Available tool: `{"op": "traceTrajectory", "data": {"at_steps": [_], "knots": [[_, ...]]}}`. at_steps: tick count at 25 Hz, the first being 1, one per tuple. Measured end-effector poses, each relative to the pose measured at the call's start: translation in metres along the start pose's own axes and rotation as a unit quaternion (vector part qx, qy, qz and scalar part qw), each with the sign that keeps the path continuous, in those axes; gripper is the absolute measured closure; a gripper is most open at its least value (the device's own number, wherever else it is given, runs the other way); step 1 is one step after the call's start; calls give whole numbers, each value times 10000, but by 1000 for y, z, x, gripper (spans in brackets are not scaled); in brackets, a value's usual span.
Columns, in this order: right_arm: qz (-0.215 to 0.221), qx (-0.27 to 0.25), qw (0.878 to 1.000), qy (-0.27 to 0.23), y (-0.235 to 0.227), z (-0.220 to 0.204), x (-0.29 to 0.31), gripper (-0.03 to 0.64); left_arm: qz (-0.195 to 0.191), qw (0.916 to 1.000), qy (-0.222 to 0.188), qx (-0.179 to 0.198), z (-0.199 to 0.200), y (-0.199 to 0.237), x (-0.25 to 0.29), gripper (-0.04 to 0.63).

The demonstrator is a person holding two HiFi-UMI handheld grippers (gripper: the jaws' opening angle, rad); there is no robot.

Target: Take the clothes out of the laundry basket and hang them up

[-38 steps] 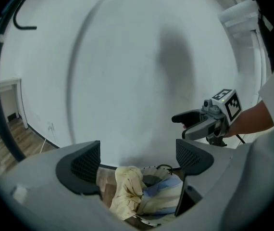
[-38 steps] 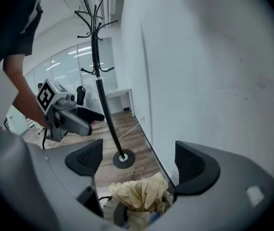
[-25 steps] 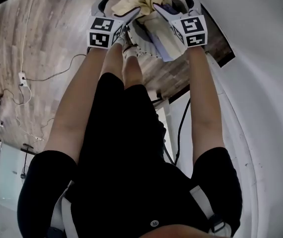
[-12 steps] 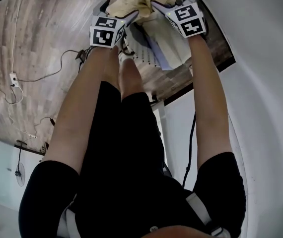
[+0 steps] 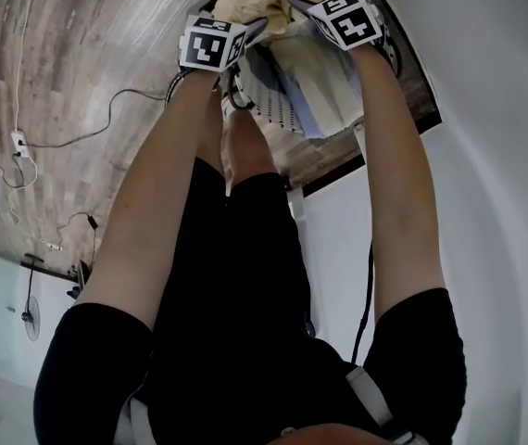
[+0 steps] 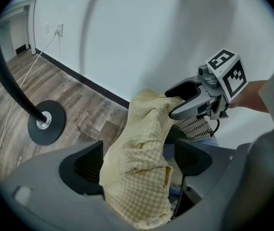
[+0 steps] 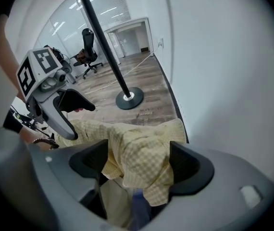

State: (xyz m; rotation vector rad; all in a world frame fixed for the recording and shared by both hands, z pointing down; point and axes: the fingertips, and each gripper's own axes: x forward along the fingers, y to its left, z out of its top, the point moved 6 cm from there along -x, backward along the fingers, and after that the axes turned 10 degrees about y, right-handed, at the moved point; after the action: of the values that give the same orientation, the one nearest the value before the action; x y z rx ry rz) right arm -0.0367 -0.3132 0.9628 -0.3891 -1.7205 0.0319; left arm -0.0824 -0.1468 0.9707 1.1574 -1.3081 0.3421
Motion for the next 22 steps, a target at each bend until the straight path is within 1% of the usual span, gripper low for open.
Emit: {"op": "traceTrajectory", "data": {"at_steps": [1,3,5,6,8,9,12,15,18,22], "knots": [[-8,0,10000,55,-2,-1,1,223,-40,10000,41,-57,-2,0,3,128],[-18,-17,9999,168,-5,-1,2,253,-98,9998,93,-167,-3,1,6,183],[0,-76,9994,324,-7,-1,4,292,-162,9993,118,-309,-4,4,7,255],[11,-112,9991,404,-8,0,5,311,-222,9989,137,-394,-6,4,8,271],[21,-194,9984,534,-9,0,5,385,-295,9979,204,-532,-10,4,9,317],[40,-232,9980,590,-8,1,3,410,-296,9977,243,-556,-11,3,7,345],[-5,-415,9966,717,-4,3,0,448,-285,9980,342,-449,-11,-4,5,436],[-259,-565,9953,742,1,4,-5,475,-189,9987,369,-307,-9,-11,0,502],[-434,-440,9962,606,5,7,-14,537,-2,9995,245,-186,-6,-15,-14,535],[-534,-243,9973,444,8,8,-29,557,138,9999,80,-56,-6,-19,-29,545]]}}
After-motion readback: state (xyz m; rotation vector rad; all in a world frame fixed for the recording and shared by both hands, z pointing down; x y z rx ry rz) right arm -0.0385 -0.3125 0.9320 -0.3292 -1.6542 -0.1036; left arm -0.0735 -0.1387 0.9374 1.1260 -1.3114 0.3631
